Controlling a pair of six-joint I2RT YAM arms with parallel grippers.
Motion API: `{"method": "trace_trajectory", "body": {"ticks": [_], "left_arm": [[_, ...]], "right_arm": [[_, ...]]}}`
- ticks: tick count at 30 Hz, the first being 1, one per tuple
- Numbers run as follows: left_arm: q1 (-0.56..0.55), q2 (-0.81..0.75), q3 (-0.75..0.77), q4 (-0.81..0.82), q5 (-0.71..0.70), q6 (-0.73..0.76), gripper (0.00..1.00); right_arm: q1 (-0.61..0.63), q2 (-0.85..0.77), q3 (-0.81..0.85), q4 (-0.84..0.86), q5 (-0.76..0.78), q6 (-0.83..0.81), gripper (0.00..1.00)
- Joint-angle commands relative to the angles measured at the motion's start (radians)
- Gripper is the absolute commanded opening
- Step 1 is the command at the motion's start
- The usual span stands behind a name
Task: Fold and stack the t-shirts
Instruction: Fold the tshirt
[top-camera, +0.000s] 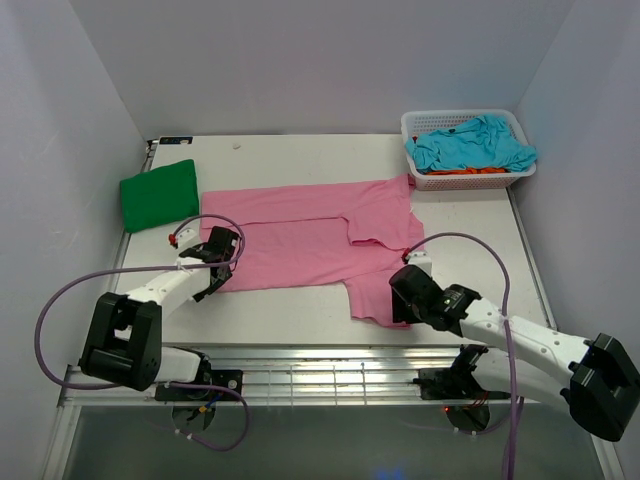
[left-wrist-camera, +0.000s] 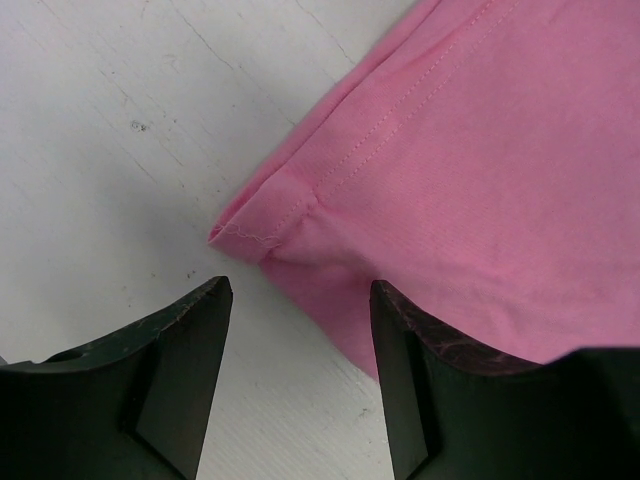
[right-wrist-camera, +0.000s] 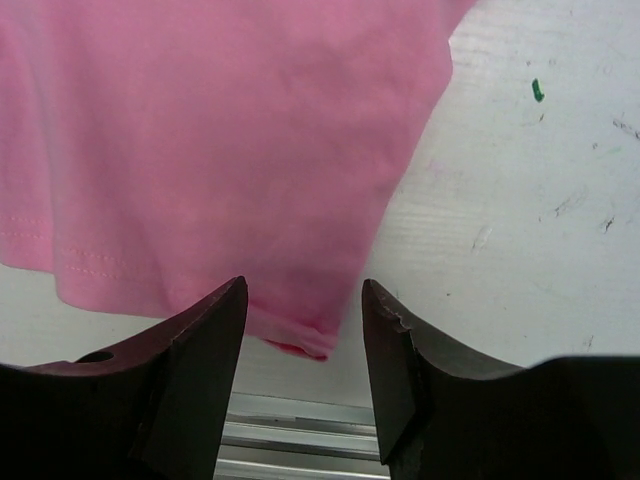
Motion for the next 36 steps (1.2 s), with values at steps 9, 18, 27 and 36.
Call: {"method": "trace_trajectory", "body": {"ticks": [9,18,27,36], "left_arm": [[0.008,-0.006,0.028,0.032,0.023,0.026,0.68],[0.008,-0.023,0.02,0.036,0.022,0.028,0.68],[0.009,-0.031,0.019,0.035,0.019,0.026,0.68],[0.009,-0.026,0.023,0.026,0.011,0.021,0.65]], "right_arm": [[0.073,-0.084,-0.047,-0.126,-0.013,0.149,0.56],[0.106,-0.039,-0.046,-0.098,-0.007,0.157,0.48],[0.113,-0.044,-0.041,-0.109,0.028,0.163,0.1],[0.119,-0.055,0.019,-0.169,0.076,0.158,0.08]]}}
